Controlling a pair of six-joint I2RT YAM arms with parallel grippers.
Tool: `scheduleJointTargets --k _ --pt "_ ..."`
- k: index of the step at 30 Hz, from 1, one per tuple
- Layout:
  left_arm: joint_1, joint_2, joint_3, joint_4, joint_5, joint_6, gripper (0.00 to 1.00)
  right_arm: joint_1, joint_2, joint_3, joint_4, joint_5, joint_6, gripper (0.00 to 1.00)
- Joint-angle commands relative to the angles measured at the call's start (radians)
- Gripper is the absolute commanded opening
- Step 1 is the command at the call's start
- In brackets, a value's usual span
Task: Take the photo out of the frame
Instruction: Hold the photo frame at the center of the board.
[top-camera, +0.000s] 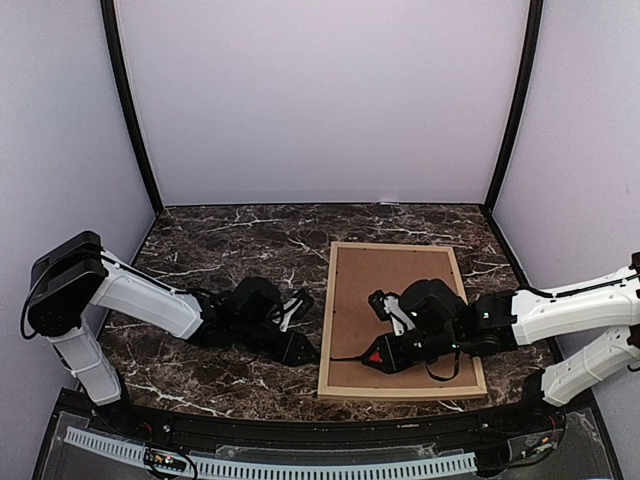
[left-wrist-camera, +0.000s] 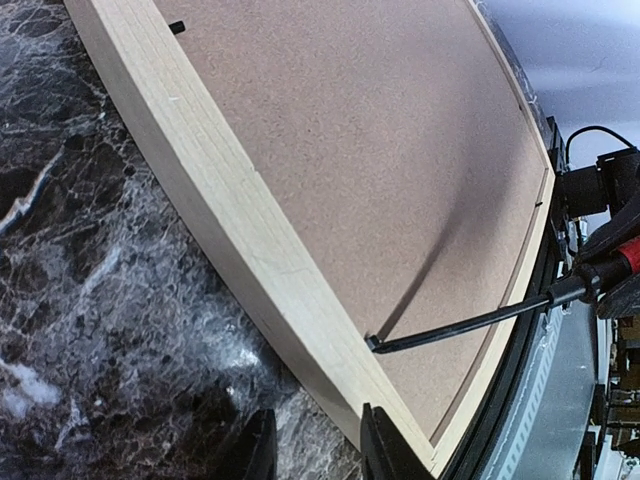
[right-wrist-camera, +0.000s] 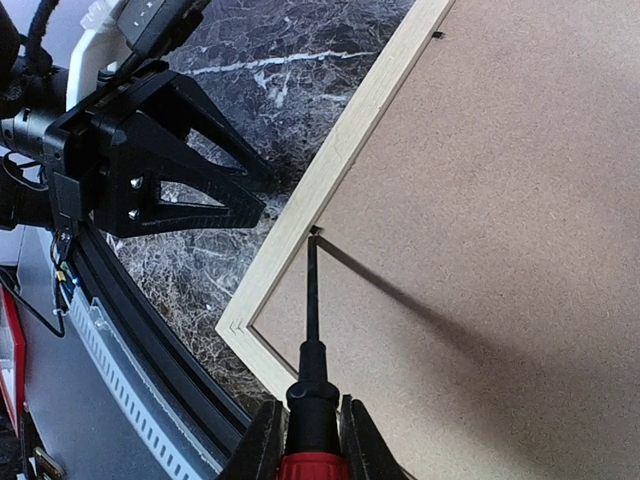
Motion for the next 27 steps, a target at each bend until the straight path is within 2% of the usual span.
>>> scheduleJointTargets --k 1,11,20,27 --pt "-0.002 0.02 0.029 0.033 0.046 -0.001 0.3 0.01 0.005 0.031 0.045 0.003 -0.016 0.0" --pt "-0.004 0.064 0.051 0.046 0.056 -0.011 0.26 0.009 0.007 0.038 0.014 0.013 -0.027 0.0" --pt "-0.003 0.07 0.055 0.041 0.037 -0.013 0.23 0.009 -0.084 -0.008 -0.024 0.032 -0.009 0.0" --pt "-0.004 0.079 0.061 0.045 0.042 -0.021 0.22 0.011 -0.037 -0.007 0.023 0.017 -0.003 0.0"
